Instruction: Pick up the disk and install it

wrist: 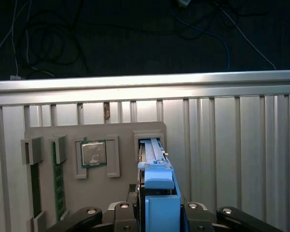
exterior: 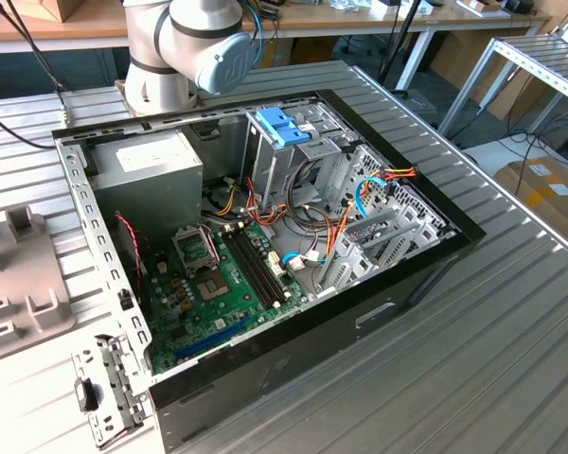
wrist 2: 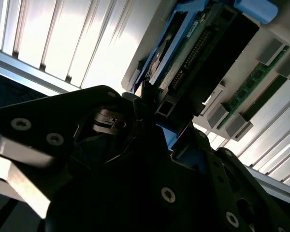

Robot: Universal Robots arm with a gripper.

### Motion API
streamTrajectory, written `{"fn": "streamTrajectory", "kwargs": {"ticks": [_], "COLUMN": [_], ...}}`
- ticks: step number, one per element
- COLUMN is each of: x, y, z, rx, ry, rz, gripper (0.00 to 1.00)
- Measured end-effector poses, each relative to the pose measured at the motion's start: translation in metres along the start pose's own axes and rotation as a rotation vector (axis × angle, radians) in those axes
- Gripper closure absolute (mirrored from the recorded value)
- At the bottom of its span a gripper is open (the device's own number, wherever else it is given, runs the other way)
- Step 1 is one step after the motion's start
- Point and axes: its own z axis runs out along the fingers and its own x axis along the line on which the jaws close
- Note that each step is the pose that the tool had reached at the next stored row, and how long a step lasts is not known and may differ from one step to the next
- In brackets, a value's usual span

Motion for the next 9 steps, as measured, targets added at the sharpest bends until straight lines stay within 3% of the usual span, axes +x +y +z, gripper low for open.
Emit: {"fn": "streamTrajectory", "kwargs": {"ticks": [9], "x": [-0.0002], "y": [-0.0001], "z": [-0.0060], "rx": [-0.0001], "ry": [-0.0003], "rz": [0.000], "gripper": [0.63]}}
